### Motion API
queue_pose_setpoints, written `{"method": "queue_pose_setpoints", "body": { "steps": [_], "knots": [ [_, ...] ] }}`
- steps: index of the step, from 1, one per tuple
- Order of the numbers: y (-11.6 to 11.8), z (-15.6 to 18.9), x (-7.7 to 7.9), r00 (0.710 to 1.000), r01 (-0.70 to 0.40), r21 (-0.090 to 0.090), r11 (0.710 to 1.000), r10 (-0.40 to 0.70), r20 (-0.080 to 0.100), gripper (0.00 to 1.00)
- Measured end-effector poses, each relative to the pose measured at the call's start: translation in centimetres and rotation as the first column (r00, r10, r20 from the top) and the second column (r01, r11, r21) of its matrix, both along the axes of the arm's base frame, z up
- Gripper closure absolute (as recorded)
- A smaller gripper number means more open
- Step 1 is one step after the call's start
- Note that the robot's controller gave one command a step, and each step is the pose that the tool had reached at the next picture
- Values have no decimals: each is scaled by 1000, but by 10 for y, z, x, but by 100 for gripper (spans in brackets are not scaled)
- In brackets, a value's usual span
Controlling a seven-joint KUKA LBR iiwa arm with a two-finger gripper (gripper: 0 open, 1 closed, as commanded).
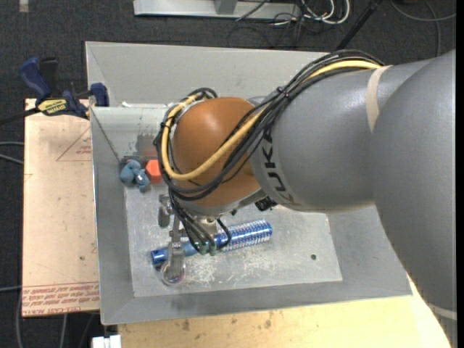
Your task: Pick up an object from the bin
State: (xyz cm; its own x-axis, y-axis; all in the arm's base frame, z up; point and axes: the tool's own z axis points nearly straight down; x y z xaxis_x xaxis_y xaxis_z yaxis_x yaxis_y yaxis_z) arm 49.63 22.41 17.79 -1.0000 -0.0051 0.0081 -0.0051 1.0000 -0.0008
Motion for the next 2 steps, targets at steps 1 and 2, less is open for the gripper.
{"method": "queue_pose_setpoints", "body": {
  "steps": [1, 2],
  "knots": [
    [-37, -88, 8, 1000, -24, -2, 1000, 24, 1, 0],
    [-35, -83, 10, 1000, -26, 3, 1000, 26, 7, 100]
  ]
}}
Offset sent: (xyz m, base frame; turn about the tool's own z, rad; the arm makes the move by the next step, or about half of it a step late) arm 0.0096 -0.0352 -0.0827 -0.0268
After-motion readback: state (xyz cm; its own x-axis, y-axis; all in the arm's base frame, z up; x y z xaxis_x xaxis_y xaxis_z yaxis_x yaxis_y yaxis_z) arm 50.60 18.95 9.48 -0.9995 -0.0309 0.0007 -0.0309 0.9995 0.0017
